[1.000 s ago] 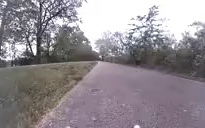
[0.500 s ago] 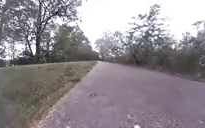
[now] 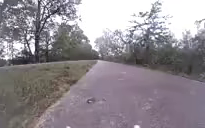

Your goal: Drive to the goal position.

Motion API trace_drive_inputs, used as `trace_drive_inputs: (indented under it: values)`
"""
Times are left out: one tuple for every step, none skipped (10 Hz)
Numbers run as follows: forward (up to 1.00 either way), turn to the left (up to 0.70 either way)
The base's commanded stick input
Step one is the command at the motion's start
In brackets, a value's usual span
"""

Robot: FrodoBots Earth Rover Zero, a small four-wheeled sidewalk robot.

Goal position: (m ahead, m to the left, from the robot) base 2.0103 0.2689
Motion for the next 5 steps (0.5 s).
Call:
trace_drive_inputs:
  values:
    - [0.70, 0.00]
    - [0.70, 0.00]
    - [0.70, 0.00]
    - [0.70, 0.00]
    - [0.70, 0.00]
